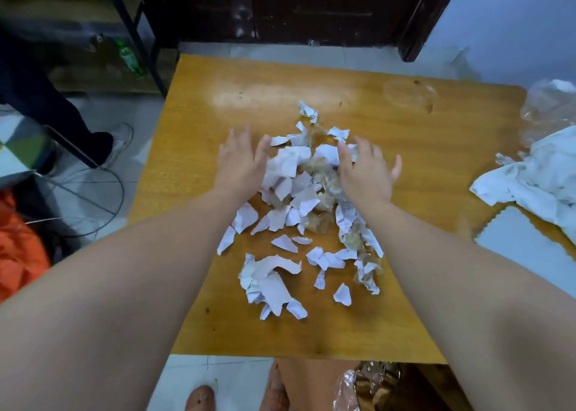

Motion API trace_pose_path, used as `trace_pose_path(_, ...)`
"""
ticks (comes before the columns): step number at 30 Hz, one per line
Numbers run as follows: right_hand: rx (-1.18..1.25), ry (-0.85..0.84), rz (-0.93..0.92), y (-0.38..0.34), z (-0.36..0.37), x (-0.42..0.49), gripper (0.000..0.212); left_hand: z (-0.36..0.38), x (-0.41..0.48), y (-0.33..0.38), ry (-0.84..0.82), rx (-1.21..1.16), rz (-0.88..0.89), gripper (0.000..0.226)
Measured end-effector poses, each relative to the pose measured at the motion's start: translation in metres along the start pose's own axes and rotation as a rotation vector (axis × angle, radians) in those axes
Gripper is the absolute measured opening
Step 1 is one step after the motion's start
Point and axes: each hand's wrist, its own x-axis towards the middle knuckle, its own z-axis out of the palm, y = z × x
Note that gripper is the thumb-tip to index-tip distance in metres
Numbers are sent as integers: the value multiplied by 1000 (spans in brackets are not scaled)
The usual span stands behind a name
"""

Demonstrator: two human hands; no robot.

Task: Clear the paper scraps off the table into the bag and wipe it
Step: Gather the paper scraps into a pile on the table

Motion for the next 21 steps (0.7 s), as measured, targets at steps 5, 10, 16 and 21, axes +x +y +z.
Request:
trace_pose_path(5, 194, 63, -40, -12, -1, 23, 47, -14, 11, -36, 112, 11, -50, 52)
trace_pose_path(10, 153, -73, -122, -24, 12, 59, 50, -7, 12, -36, 168, 94, -13, 49)
trace_pose_path(16, 56, -275, -337, -62, 28, 92, 51, -6, 14, -39, 155, 141, 26, 57)
trace_pose_path(21, 228, -303, -332, -79, 34, 84, 49, -6, 14, -39, 141, 145, 4, 63)
